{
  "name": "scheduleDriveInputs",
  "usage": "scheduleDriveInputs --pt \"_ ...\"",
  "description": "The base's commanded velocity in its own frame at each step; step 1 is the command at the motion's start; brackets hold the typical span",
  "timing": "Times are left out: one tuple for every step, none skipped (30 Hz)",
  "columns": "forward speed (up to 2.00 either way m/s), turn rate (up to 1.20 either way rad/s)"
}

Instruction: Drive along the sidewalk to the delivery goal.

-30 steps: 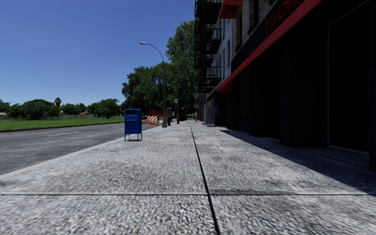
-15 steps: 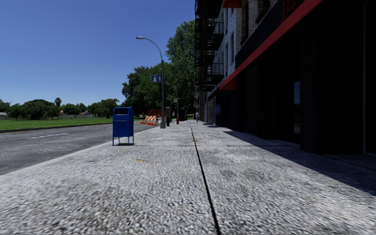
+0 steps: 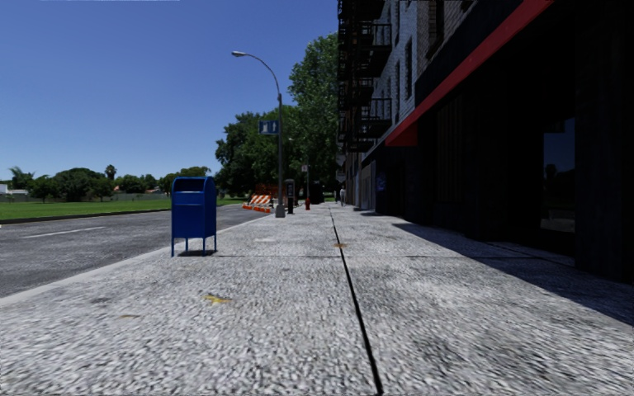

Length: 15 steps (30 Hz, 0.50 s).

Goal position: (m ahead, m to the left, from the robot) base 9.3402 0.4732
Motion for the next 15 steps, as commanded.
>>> scheduleDriveInputs --pt "2.0 0.26" --pt "2.0 0.26" --pt "2.0 0.26" --pt "2.0 0.26" --pt "2.0 0.26" --pt "2.0 0.26" --pt "2.0 0.26" --pt "2.0 0.26" --pt "2.0 0.26" --pt "2.0 0.26" --pt "2.0 0.21" --pt "2.0 0.12" --pt "2.0 0.12" --pt "2.0 0.06" --pt "2.0 0.0"
